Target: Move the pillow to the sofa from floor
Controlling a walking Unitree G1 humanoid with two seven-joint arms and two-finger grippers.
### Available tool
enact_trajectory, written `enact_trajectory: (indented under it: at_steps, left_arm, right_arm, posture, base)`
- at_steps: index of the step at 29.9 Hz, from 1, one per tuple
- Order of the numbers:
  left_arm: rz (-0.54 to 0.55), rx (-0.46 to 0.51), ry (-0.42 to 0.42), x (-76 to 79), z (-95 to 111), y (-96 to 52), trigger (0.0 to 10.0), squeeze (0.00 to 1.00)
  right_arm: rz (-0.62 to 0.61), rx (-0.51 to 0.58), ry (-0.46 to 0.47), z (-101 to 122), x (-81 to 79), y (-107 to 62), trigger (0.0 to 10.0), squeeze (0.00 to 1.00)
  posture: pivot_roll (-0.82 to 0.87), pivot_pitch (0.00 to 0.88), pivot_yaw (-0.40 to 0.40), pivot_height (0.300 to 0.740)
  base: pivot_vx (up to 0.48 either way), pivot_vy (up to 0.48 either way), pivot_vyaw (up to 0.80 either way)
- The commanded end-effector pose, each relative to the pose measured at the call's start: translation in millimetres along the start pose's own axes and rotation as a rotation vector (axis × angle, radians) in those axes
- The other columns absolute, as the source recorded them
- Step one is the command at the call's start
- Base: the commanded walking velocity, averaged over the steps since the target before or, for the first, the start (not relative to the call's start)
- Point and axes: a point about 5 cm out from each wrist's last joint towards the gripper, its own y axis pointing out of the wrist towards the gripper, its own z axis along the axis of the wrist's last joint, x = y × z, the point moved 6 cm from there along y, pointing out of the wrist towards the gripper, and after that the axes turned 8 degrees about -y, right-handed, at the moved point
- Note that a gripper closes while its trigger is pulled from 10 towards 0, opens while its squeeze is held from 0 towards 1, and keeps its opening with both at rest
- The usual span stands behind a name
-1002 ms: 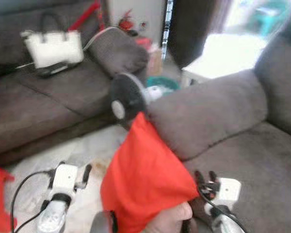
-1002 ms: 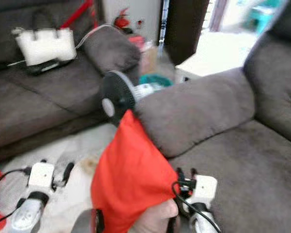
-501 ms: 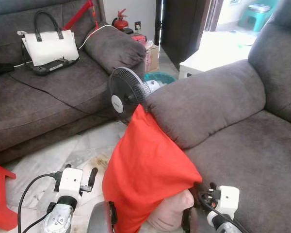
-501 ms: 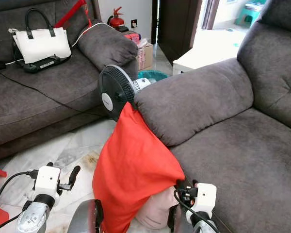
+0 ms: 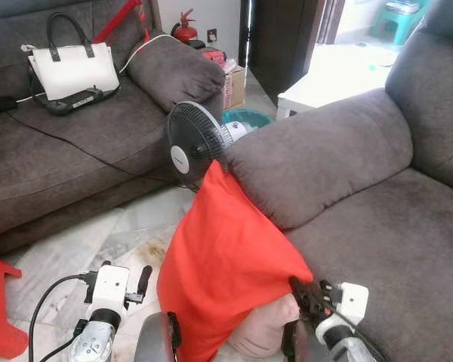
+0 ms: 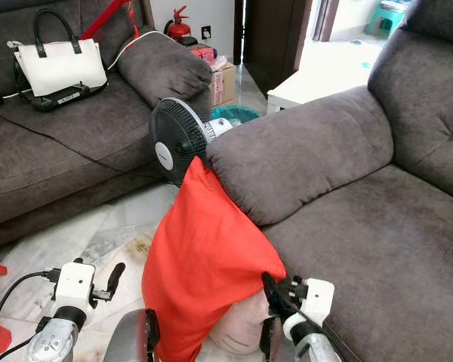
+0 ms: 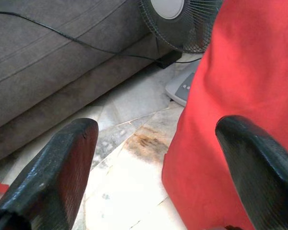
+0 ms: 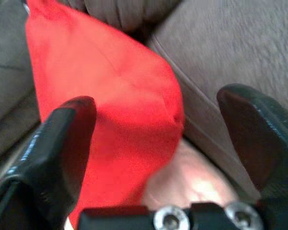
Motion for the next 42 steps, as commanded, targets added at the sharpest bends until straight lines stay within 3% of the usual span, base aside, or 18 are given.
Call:
enact_trajectory:
  at_steps: [1,5,6,23,29,35,42]
  left_arm:
    - [0.002,-0.005,0.003,-0.9,-2,-0.2,10.0,0.0]
    - [-0.002,-0.006,0.001,0.4,-3,0.4,10.0,0.0]
    - [-0.004,-0.007,0.0,1.1,-3,0.4,10.0,0.0]
    - [-0.014,0.002,-0.021,12.2,-2,5.6,10.0,0.0]
    - [-0.01,0.007,-0.027,13.1,-1,7.4,10.0,0.0]
    - [-0.013,0.011,-0.033,16.6,1,9.5,10.0,0.0]
    - [-0.009,0.014,-0.038,17.7,1,10.1,10.0,0.0]
  right_arm:
    - [0.005,-0.01,0.037,-4,-0.6,-0.5,10.0,1.0]
    - [0.022,-0.016,0.029,-3,-1.4,1.5,10.0,1.0]
    - [0.021,-0.024,0.019,-4,-1.2,2.1,10.0,0.0]
    - [0.037,-0.059,0.042,3,-10.4,26.9,10.0,0.0]
    - [0.012,-0.154,0.055,-10,0.2,27.7,10.0,0.0]
    - [-0.043,-0.195,0.105,4,18.5,38.0,10.0,0.0]
    - [-0.071,-0.205,0.141,19,23.6,48.0,10.0,0.0]
  posture:
    - [0.14,0.001,-0.01,0.543]
    - [0.14,0.0,-0.011,0.543]
    - [0.14,0.0,-0.011,0.543]
    - [0.15,0.0,-0.031,0.543]
    - [0.16,0.0,-0.035,0.543]
    - [0.16,0.005,-0.04,0.543]
    - [0.16,0.009,-0.046,0.543]
  base:
    - [0.0,0.0,0.0]
    - [0.0,0.0,0.0]
    - [0.0,0.0,0.0]
    - [0.0,0.0,0.0]
    - [0.0,0.0,0.0]
    - [0.0,0.0,0.0]
    - [0.0,0.0,0.0]
